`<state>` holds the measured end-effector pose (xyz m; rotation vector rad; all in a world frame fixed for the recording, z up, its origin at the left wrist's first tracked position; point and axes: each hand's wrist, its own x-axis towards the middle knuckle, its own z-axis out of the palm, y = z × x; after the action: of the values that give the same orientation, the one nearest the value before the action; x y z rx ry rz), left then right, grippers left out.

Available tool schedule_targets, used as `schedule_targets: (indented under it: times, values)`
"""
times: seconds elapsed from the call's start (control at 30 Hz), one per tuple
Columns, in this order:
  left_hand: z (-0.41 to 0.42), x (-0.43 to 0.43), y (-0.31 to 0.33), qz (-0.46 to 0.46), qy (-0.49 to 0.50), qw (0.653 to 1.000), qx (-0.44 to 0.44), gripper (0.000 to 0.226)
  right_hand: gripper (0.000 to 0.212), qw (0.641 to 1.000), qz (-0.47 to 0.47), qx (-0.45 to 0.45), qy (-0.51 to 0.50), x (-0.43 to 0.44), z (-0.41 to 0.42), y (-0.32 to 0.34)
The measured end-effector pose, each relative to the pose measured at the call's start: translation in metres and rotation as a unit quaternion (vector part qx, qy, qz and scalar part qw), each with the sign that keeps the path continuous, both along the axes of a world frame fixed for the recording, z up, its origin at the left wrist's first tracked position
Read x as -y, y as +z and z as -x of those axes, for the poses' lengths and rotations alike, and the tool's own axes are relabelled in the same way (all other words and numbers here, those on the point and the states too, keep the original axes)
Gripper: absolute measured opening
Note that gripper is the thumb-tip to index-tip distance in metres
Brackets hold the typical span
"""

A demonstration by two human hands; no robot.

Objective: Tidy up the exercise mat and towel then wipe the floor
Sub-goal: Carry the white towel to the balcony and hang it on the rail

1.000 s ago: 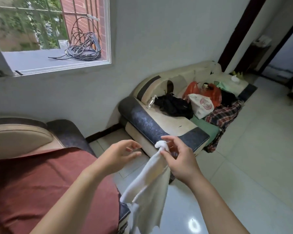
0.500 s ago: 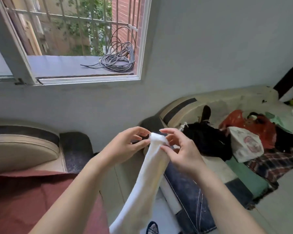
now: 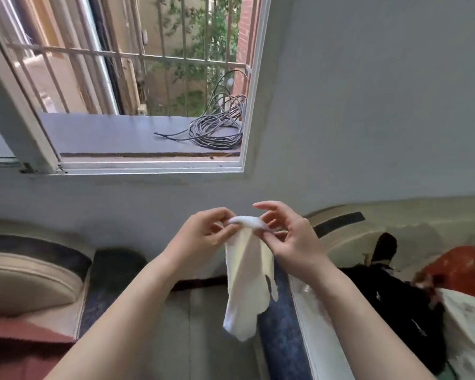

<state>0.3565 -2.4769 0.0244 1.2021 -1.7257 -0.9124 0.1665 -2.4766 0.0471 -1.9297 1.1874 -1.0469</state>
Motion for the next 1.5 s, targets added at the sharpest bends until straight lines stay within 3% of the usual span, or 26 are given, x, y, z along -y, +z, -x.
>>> schedule_targets:
  times: [0.23, 0.43, 0.63, 0.8, 0.97, 1.1, 1.23, 1.37, 1.5]
  values:
    - [-0.026, 0.072, 0.050, 0.061, 0.045, 0.997, -0.024, 0.025, 0.023, 1.000, 0.006, 0.021, -0.014, 0.082, -0.012, -0.012]
    - [-0.063, 0.147, 0.086, 0.109, 0.097, 0.989, -0.016, 0.010, 0.003, 0.998, 0.045, 0.022, -0.037, 0.164, -0.037, -0.004]
    - [-0.108, 0.233, 0.113, 0.130, 0.118, 0.984, -0.015, 0.009, 0.005, 0.994, 0.018, 0.108, -0.026, 0.253, -0.083, 0.013]
    - [-0.152, 0.304, 0.132, 0.177, 0.125, 0.976, 0.004, 0.010, 0.043, 0.991, -0.064, 0.087, 0.073, 0.322, -0.153, 0.006]
    - [-0.190, 0.352, 0.136, 0.180, 0.149, 0.972, -0.006, 0.008, 0.051, 0.994, -0.042, 0.053, 0.091, 0.375, -0.197, 0.008]
    - [-0.223, 0.400, 0.139, 0.180, 0.223, 0.958, -0.012, 0.014, 0.048, 0.991, -0.041, 0.103, 0.080, 0.428, -0.207, 0.039]
    - [-0.239, 0.456, 0.142, 0.170, 0.371, 0.912, -0.042, 0.016, 0.011, 0.980, -0.109, 0.124, 0.110, 0.492, -0.226, 0.085]
    - [-0.246, 0.508, 0.157, 0.151, 0.426, 0.883, -0.126, 0.021, 0.011, 0.978, -0.113, 0.131, 0.112, 0.550, -0.254, 0.135]
    - [-0.258, 0.537, 0.195, 0.183, 0.434, 0.875, -0.111, 0.021, 0.010, 0.974, -0.104, 0.167, 0.113, 0.595, -0.276, 0.186]
